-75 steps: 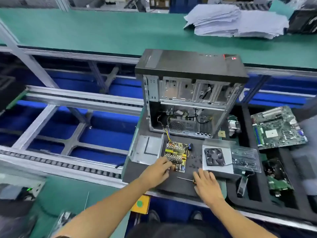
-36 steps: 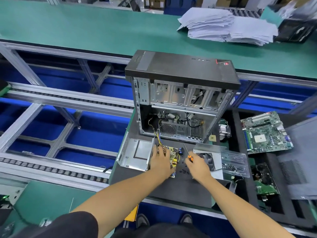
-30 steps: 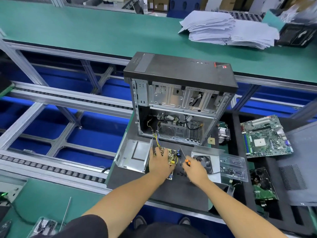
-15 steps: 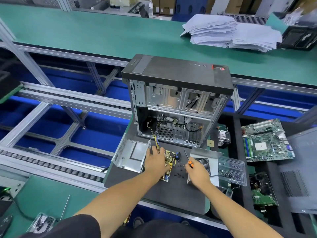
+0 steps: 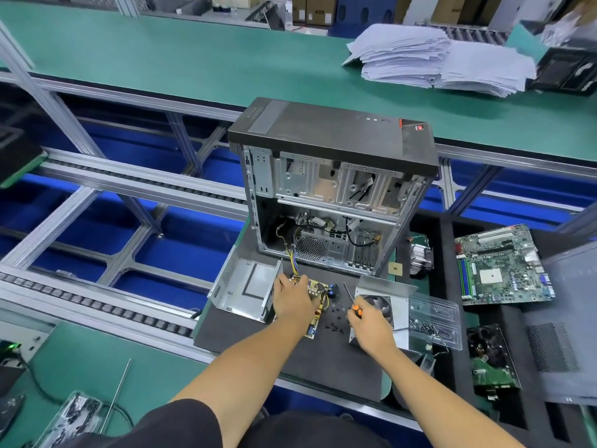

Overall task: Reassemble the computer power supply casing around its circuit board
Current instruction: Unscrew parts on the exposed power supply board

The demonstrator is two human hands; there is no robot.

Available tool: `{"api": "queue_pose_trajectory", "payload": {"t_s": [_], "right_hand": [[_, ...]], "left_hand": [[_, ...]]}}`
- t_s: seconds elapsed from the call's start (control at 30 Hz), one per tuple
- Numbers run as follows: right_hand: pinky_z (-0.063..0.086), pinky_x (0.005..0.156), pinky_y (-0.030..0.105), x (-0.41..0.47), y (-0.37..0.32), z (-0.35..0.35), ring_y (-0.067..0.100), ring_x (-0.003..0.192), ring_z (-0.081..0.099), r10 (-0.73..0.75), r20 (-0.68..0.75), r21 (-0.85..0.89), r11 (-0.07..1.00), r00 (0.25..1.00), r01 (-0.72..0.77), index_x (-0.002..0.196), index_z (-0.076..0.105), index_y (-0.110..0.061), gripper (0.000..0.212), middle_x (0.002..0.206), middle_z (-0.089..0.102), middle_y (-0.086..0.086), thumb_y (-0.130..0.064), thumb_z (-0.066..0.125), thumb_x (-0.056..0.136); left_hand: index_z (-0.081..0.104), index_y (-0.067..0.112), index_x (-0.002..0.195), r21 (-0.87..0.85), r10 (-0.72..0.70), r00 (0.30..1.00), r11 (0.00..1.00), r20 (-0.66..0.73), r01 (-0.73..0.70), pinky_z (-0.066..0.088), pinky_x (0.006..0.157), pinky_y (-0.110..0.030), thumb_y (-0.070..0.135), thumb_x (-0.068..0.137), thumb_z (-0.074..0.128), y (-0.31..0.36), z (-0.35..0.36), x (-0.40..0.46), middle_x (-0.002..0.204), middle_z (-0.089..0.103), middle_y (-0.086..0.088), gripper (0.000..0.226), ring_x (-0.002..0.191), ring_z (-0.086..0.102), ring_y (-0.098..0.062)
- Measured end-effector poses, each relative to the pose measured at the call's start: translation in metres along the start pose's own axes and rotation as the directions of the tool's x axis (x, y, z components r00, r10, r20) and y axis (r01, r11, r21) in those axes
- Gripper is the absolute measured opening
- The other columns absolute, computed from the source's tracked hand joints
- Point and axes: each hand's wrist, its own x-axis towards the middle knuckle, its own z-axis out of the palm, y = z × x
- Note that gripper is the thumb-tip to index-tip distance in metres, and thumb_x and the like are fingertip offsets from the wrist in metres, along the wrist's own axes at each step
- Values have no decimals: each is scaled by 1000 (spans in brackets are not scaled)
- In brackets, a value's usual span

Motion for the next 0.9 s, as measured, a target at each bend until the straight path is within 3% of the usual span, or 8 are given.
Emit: {"api": "queue_pose_trajectory", "payload": {"t_s": [0.1,0.2,0.27,0.4,0.57,0.73,0.8,0.9], "right_hand": [[36,56,31,0,1,1,29,66,57,-7,5,-2,1000,1000,7,81,39,-22,20,75,52,5,-30,49,96],[37,56,31,0,3,2,27,66,57,-10,-1,11,1000,1000,10,80,39,-22,20,74,53,4,-29,49,96],[37,56,31,0,4,3,25,64,57,-20,-1,4,1000,1000,20,79,39,-22,21,71,52,2,-30,49,96],[38,54,31,2,6,5,23,59,56,-38,3,-13,999,999,38,80,40,-22,21,70,54,3,-31,49,97],[37,53,31,5,9,6,22,58,55,-42,4,-9,999,999,42,81,40,-21,20,69,54,4,-31,48,97],[36,52,31,6,12,8,22,56,53,-50,8,15,999,999,50,83,41,-20,19,68,54,4,-30,48,98],[37,54,32,5,14,8,22,55,51,-57,-17,81,995,998,58,81,41,-21,20,68,54,8,-28,48,98],[38,55,34,4,14,6,21,52,44,-24,-161,400,912,987,87,81,43,-12,22,63,52,10,-23,47,100]], "left_hand": [[41,23,135,-75,-68,997,995,47,71,27,108,-45,64,95,46,6,-1,-2,129,50,-27,57,128,35,-38],[22,30,153,-231,-135,979,959,150,167,33,109,-53,62,91,60,14,3,-9,156,16,-27,79,145,21,-40],[18,32,154,-293,-133,977,939,168,178,39,106,-55,60,88,67,15,6,-11,160,5,-25,87,149,13,-39],[22,37,150,-291,-133,971,938,198,188,44,104,-52,54,75,83,7,6,-11,156,9,-25,98,146,15,-42],[19,36,149,-246,-124,959,951,254,188,48,101,-57,45,72,88,9,-4,-9,155,9,-23,104,140,20,-46],[19,34,147,-203,-94,969,969,231,142,53,95,-52,47,66,90,5,-3,-9,153,12,-21,109,136,23,-46],[22,31,147,-217,-80,972,968,219,129,53,94,-52,47,65,91,4,-3,-9,152,14,-23,108,135,25,-48],[26,31,142,-213,-60,976,971,209,105,52,92,-52,51,63,91,3,-6,-6,149,18,-24,104,133,31,-49]]}}
